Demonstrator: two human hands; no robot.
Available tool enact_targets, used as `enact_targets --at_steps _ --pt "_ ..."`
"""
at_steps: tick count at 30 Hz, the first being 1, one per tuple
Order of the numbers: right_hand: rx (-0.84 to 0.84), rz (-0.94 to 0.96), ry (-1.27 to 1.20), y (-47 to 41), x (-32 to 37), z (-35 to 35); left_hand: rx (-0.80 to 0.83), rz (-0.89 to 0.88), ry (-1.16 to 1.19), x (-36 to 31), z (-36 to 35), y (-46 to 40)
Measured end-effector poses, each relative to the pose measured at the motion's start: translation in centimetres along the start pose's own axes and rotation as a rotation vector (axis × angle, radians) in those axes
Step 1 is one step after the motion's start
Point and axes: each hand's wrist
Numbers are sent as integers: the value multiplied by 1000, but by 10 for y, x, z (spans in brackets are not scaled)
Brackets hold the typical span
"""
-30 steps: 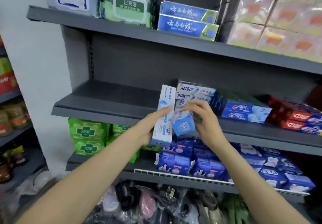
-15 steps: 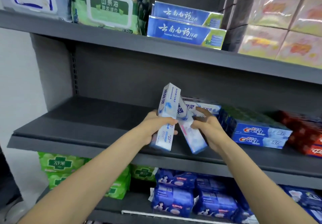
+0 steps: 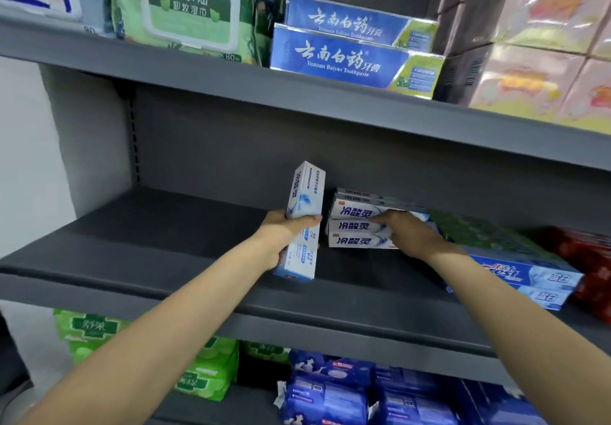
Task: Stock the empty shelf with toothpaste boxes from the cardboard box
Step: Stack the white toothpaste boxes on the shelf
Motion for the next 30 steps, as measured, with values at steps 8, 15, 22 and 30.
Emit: enact_targets --at_steps 8,15,22,30 --pt "-155 -72 245 -2 11 -44 15 29 -64 2 -2 -18" --pt "-205 -184 -443 -14 21 -14 119 66 -205 -1 -6 -24" --pt "-183 -113 -1469 14 30 4 232 -348 -1044 -13 -12 -34" --pt "-84 -313 -1660 28 19 -7 -30 -723 -1588 -9 -3 -34"
Point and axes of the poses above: each hand's wrist, its own y-axis away from the middle knuckle, its own z-axis out of the back of the hand, x = y × z, and after that the axes turned 11 degrees about y, right-handed
